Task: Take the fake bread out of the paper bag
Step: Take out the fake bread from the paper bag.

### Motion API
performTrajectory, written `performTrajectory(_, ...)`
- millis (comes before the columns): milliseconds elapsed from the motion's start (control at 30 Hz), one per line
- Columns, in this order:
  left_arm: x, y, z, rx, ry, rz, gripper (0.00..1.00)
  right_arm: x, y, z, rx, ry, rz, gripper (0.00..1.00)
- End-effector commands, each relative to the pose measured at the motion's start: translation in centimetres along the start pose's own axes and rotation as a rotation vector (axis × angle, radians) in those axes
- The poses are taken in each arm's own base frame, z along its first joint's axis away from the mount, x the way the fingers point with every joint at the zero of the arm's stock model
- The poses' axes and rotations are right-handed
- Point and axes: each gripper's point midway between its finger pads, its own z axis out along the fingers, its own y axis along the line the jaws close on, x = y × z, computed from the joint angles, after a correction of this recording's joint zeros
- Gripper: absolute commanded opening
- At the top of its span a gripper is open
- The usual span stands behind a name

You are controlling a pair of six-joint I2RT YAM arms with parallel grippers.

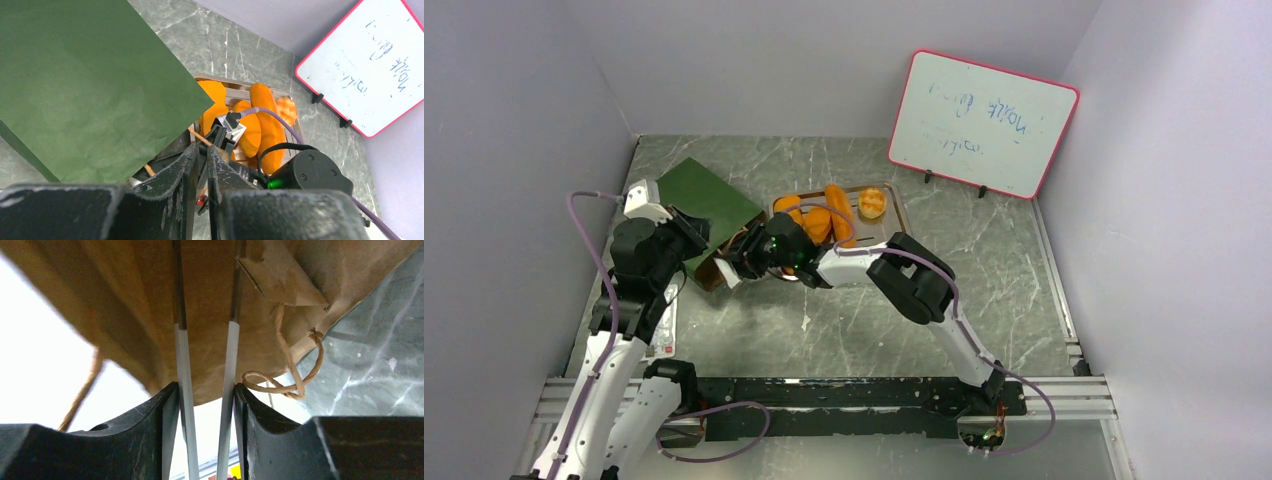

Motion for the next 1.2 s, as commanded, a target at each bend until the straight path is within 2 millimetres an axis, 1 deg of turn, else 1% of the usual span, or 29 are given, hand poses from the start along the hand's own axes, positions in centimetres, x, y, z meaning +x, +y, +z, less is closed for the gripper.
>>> performTrajectory(0, -1.3, -1.4, -0.4, 0.055, -0.023, 0.019, 0.07, -0.1, 0.9, 0.7, -0.036, 0.020, 0.019, 0.42)
performTrajectory(300, -1.2, -1.1, 0.0, 0.046, -0.017, 0.031, 0.07, -0.4, 0.1, 1.6, -0.042, 0.061, 0.019, 0.42)
performTrajectory(367, -1.1, -0.9, 0.0, 0.040, -0.016, 0.031, 0.07, -0.5, -0.2, 1.8, -0.042, 0.076, 0.030, 0.40)
performTrajectory(433, -1.0, -0.8, 0.0, 0.032, -0.016, 0.030, 0.07, -0.4, -0.6, 2.0, -0.048, 0.088, 0.040, 0.36)
performTrajectory(567, -1.0, -0.5, 0.0, 0.018, -0.022, 0.022, 0.07, -0.4, -0.5, 1.7, -0.064, 0.094, 0.038, 0.16)
performTrajectory(633, -1.0, -0.3, 0.1, 0.005, -0.023, 0.015, 0.07, -0.3, -0.3, 1.3, -0.066, 0.089, 0.031, 0.07)
performTrajectory(733, -1.1, -0.1, 0.1, -0.008, -0.023, 0.010, 0.07, -0.4, 0.1, 0.5, -0.074, 0.077, 0.021, 0.01)
performTrajectory(833, -1.1, 0.0, 0.0, -0.016, -0.022, 0.011, 0.07, -0.4, 0.8, -0.6, -0.085, 0.063, 0.007, 0.00)
performTrajectory(967, -1.1, 0.0, -0.1, -0.017, -0.019, 0.023, 0.10, -0.5, 1.7, -1.9, -0.098, 0.044, -0.017, 0.00)
performTrajectory(1033, -1.1, -0.1, -0.3, -0.011, -0.007, 0.041, 0.15, -0.4, 2.2, -2.7, -0.105, 0.036, -0.030, 0.00)
performTrajectory(1167, -1.0, -0.5, -0.8, 0.004, 0.014, 0.062, 0.26, -0.2, 2.6, -4.1, -0.109, 0.024, -0.044, 0.00)
